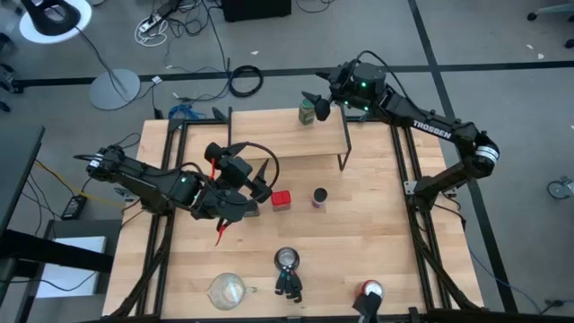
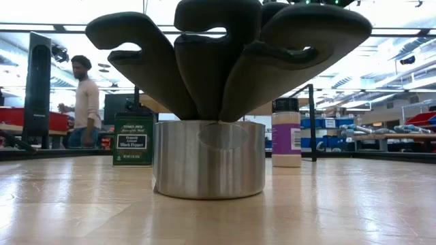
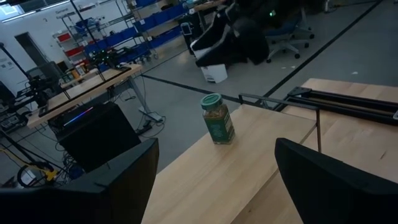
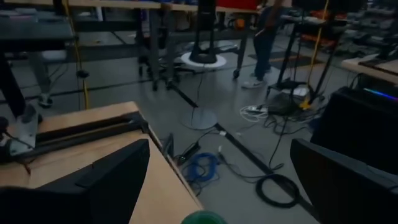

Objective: Shelf spices
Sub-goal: Remove the green seasoning bottle from the shelf, then put the black seasoning can on the shelf

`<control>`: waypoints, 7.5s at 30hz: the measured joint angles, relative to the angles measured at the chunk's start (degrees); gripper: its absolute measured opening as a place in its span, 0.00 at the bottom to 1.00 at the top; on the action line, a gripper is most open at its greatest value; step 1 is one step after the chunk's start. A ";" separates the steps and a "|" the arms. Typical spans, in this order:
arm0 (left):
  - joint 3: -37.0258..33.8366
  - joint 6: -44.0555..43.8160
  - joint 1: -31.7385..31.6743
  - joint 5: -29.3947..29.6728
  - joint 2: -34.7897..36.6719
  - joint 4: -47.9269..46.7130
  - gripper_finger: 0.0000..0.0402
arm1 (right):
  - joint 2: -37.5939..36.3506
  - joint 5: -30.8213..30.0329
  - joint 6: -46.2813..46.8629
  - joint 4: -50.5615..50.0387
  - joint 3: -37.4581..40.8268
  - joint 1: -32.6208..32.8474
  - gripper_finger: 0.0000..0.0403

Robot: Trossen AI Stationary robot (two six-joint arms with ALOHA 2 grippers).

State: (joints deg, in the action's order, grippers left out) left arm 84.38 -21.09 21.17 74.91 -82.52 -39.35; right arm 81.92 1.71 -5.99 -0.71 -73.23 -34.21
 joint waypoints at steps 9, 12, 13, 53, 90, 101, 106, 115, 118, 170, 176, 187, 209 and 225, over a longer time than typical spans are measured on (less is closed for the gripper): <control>0.00 -0.12 0.00 -0.23 -0.02 -0.02 0.81 | 6.67 2.54 -0.57 -0.18 0.11 -1.32 0.96; 0.00 -0.14 0.00 -0.46 -0.02 -0.23 0.81 | 7.09 2.05 -0.62 0.25 0.10 -1.26 0.96; 0.00 -0.14 0.00 -0.48 -0.02 -0.45 0.81 | 7.09 1.22 -0.96 0.19 0.08 -1.26 0.96; 0.00 -0.36 -0.04 -0.98 -0.02 -1.10 0.81 | 8.84 -1.28 -1.74 -1.94 0.07 0.14 0.90; 0.00 -0.19 -0.04 -1.01 -0.02 -1.31 0.81 | 8.86 -3.58 -1.23 -4.68 0.11 0.10 0.88; 0.00 -0.40 -0.04 -1.01 -0.02 -1.20 0.81 | 8.86 -3.58 -1.23 -7.11 0.11 -0.09 0.72; 0.00 -0.62 -0.04 -1.01 -0.02 -1.16 0.81 | 8.86 -3.57 -1.21 -7.55 0.09 -0.07 0.63; 0.00 -0.67 -0.04 -1.01 -0.02 -1.16 0.81 | 8.86 -3.60 -0.09 -7.56 0.07 -0.07 0.51; 0.00 -0.71 -0.04 -1.03 -0.02 -1.16 0.81 | 8.86 -3.60 0.13 -7.56 0.07 -0.05 0.51; -10.58 -11.10 -0.04 -7.10 -0.01 2.68 0.81 | -16.81 -52.45 66.27 -38.07 25.88 53.63 0.51; -10.58 -12.19 -0.04 -8.70 -0.02 2.39 0.81 | -12.90 -52.41 78.26 -47.27 25.90 55.54 0.51; -10.58 -11.95 -0.04 -9.05 -0.02 1.99 0.81 | -1.29 -52.39 95.79 -52.88 25.92 58.78 0.51; -10.58 -5.80 -0.23 -8.78 -0.02 2.18 0.81 | 6.84 -54.72 114.38 -57.14 25.64 66.44 0.72; -10.58 -0.57 -3.62 -9.25 -0.02 2.30 0.81 | 3.27 -59.48 108.18 -65.58 18.36 65.69 0.82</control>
State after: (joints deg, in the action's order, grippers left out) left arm 73.80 -21.66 17.55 65.67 -82.54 -37.06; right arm 85.19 -57.77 102.19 -66.29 -54.87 31.48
